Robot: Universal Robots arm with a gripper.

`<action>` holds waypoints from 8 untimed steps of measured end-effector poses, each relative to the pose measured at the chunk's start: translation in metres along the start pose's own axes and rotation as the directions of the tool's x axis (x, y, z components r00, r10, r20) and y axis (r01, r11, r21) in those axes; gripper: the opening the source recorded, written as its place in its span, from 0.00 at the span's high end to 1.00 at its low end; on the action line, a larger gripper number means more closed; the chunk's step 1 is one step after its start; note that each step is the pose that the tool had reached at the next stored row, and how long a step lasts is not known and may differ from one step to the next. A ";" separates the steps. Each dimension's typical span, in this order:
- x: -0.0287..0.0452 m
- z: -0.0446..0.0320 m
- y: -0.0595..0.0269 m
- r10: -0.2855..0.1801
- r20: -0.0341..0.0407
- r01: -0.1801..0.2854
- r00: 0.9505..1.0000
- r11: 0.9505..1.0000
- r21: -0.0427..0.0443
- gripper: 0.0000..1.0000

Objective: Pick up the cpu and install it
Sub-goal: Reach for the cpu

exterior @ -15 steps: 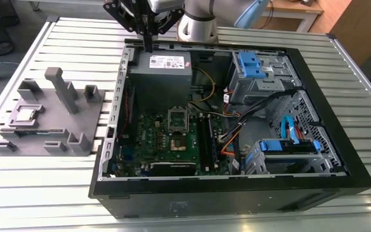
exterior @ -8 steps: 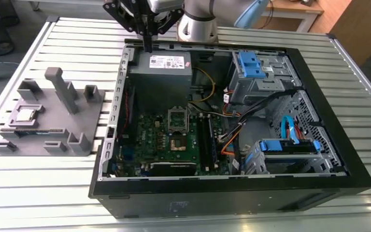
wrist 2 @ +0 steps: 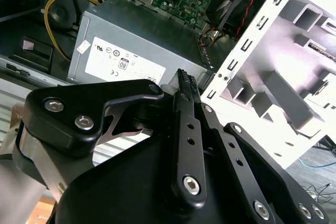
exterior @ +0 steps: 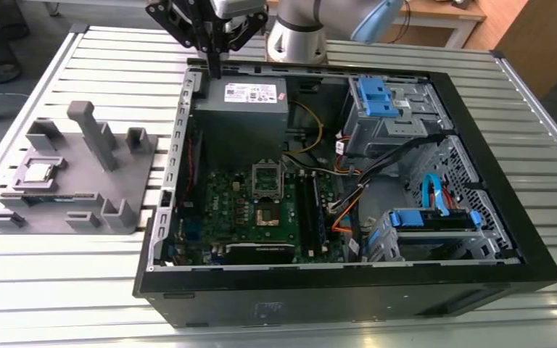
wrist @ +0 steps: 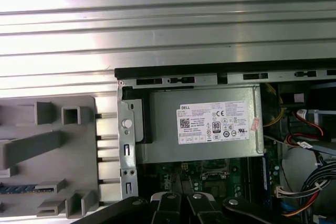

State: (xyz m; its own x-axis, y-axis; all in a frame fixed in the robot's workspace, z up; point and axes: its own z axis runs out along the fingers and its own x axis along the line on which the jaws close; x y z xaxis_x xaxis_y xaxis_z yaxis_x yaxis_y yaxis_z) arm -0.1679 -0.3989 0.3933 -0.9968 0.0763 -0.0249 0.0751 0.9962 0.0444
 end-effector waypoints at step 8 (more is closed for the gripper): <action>0.0072 -0.0002 -0.0005 0.000 0.000 0.000 1.000 1.000 0.000 0.89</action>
State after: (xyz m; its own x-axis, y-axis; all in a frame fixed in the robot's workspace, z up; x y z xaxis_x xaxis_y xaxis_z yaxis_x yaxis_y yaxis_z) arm -0.1751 -0.3989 0.3932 -0.9968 0.0761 -0.0249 0.0750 0.9962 0.0444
